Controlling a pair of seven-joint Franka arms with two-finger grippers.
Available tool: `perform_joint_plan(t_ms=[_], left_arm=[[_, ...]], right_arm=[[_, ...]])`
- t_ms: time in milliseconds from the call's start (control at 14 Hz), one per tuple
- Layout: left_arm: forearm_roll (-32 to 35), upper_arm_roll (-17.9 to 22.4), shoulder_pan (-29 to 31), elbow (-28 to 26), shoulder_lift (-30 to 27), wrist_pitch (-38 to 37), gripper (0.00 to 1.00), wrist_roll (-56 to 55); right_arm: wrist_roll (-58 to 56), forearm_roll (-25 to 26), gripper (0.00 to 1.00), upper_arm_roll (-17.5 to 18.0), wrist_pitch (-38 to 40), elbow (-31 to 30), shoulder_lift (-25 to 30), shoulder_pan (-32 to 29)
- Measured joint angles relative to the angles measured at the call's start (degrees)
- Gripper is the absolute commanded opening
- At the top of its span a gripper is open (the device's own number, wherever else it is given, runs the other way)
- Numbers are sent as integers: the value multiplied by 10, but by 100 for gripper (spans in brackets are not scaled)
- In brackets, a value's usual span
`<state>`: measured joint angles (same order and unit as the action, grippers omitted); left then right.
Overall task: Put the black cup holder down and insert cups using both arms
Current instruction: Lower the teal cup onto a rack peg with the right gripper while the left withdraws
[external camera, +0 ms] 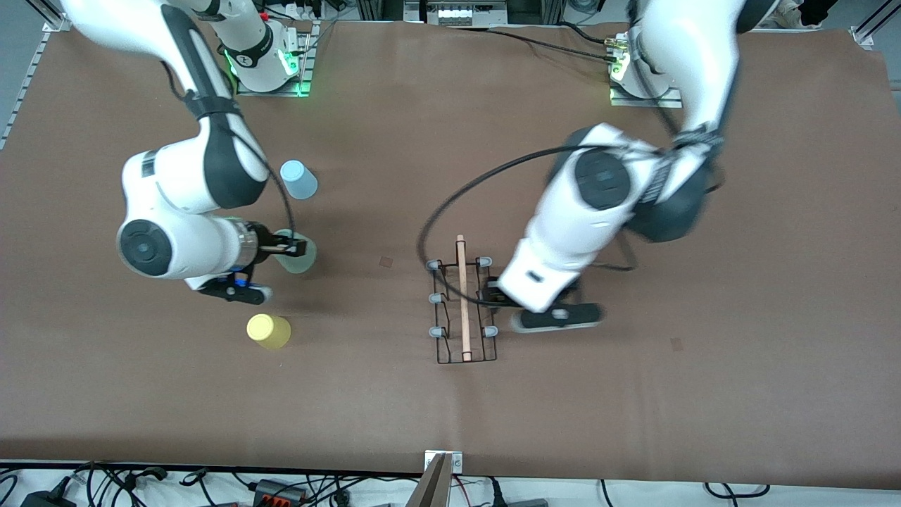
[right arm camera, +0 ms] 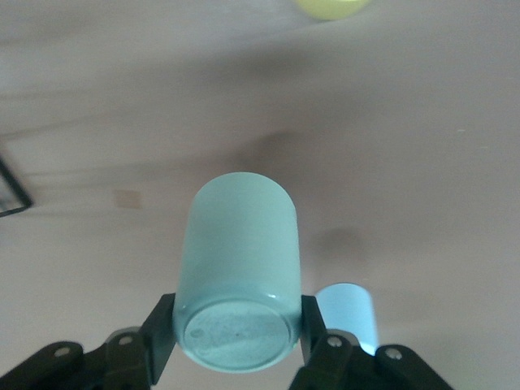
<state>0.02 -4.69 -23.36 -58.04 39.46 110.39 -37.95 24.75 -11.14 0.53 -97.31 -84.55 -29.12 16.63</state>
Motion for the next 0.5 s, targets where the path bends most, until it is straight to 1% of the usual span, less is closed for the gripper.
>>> perform_joint_plan(t_ms=[285, 356, 498], left_arm=[[0, 5, 77, 0, -44, -61, 100, 12], [0, 6, 97, 0, -53, -79, 100, 28], [0, 8, 141, 0, -74, -126, 100, 91]], right_arm=[[85, -5, 33, 2, -29, 75, -9, 71], [104, -6, 33, 2, -29, 88, -11, 82], [134, -25, 33, 2, -43, 96, -17, 99]])
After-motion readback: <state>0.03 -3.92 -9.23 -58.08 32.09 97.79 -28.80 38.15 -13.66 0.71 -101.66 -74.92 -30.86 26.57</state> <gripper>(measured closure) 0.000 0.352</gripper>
